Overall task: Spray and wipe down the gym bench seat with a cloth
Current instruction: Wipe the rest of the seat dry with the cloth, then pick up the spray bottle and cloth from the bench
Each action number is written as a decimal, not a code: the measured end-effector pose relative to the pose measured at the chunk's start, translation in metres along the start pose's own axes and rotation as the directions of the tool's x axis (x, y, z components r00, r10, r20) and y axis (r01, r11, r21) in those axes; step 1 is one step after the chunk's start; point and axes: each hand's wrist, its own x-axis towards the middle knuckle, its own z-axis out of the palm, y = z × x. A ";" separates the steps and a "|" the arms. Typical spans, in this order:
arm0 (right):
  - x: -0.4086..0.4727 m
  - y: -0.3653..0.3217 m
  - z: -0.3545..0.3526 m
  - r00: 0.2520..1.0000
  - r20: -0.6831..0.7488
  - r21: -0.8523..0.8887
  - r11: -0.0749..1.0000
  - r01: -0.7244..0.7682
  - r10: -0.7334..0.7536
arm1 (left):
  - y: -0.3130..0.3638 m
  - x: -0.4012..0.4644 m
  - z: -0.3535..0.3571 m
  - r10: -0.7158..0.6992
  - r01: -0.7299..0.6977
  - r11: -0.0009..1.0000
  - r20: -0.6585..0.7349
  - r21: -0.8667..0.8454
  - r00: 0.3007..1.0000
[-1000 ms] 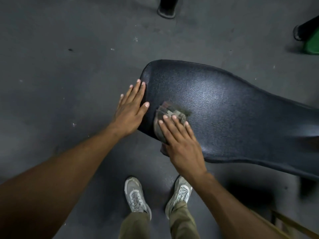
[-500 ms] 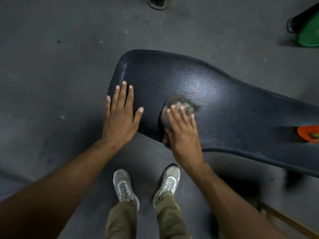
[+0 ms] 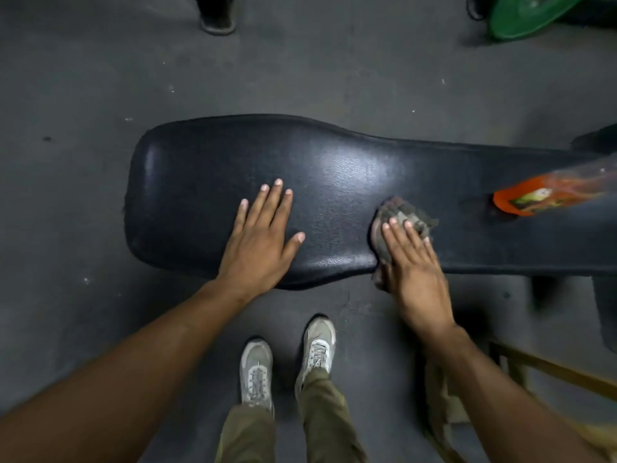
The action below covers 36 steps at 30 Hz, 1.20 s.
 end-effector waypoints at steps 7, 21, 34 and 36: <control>-0.010 0.035 -0.014 0.939 -0.045 0.260 0.912 -0.318 0.340 | 0.051 0.023 0.010 0.129 -0.137 0.990 0.175 0.035 0.976; -0.065 0.089 -0.127 0.635 -0.139 0.918 0.339 -0.205 0.760 | 0.225 0.108 -0.039 0.368 -0.314 0.905 0.158 -0.288 0.916; -0.094 0.163 -0.180 0.597 -0.187 0.959 0.278 -0.063 0.780 | 0.375 0.174 -0.031 0.363 -0.226 0.757 0.107 -0.613 0.926; -0.100 0.165 -0.179 0.600 -0.179 0.962 0.267 -0.059 0.780 | 0.377 0.175 -0.025 0.351 -0.226 0.762 0.094 -0.607 0.932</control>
